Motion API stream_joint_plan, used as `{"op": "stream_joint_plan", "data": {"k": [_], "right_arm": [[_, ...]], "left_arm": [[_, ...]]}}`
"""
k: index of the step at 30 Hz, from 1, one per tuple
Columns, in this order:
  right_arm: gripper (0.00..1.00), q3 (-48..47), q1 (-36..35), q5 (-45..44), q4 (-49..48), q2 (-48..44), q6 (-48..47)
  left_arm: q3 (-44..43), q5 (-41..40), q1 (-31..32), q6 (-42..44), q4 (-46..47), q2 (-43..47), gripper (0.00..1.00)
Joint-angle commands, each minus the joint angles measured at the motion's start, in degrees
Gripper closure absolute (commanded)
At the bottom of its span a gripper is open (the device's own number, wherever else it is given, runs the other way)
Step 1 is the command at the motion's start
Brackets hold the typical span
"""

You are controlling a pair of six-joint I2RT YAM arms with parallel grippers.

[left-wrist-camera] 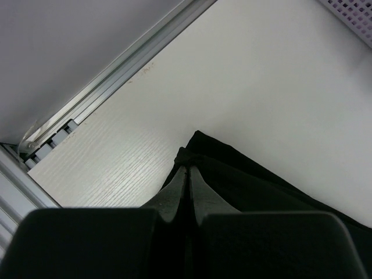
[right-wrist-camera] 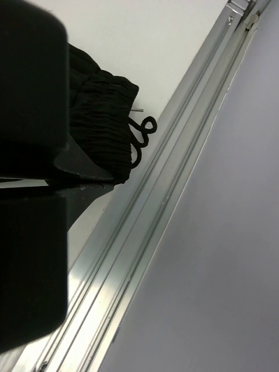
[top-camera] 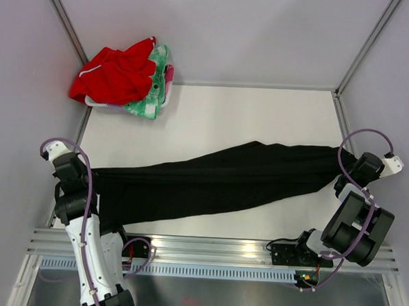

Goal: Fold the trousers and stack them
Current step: Fold the trousers

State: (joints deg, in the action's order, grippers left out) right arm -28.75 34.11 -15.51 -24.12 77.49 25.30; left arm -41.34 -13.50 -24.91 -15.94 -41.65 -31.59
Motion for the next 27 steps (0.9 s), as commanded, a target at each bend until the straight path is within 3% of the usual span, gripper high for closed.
{"op": "stream_joint_plan", "data": {"k": [1,7,14,16,17,19,20,22,27], "right_arm": [[1.00,-1.0,0.6,-4.2,1.0,-1.6,2.6],[1.00,-0.5,0.5,-5.6,2.0,-1.9,3.8],[1.00,-1.6,0.5,-2.4,1.9,-2.5,3.7],[0.94,-2.1,0.5,-0.8,2.1,-2.8,3.4],[0.79,-2.5,0.5,0.0,2.1,-3.0,3.0],[0.60,-2.7,0.6,1.4,2.6,-3.9,3.7],[0.42,-3.3,0.5,1.4,3.1,-4.4,4.3],[0.34,-4.4,0.5,2.3,6.2,-5.5,6.2],[0.26,-10.3,-1.1,5.7,11.2,-7.5,8.3]], "left_arm": [[-2.3,0.4,0.2,2.1,2.6,-0.1,0.98],[-2.8,-5.7,0.4,-0.7,0.7,0.6,0.98],[-2.8,-6.0,0.7,-0.8,0.5,0.7,0.98],[-3.3,-6.3,0.8,-0.8,0.2,0.8,0.97],[-3.6,-7.4,0.9,-0.9,-0.7,1.3,0.77],[-4.7,-9.2,1.3,-1.7,-1.4,1.4,0.37],[-5.4,-10.1,1.4,-1.9,-2.2,1.4,0.14],[-8.2,-9.5,1.5,-2.2,-2.9,1.2,0.00],[-14.6,-1.2,1.6,-2.8,-1.8,-0.6,0.00]]}}
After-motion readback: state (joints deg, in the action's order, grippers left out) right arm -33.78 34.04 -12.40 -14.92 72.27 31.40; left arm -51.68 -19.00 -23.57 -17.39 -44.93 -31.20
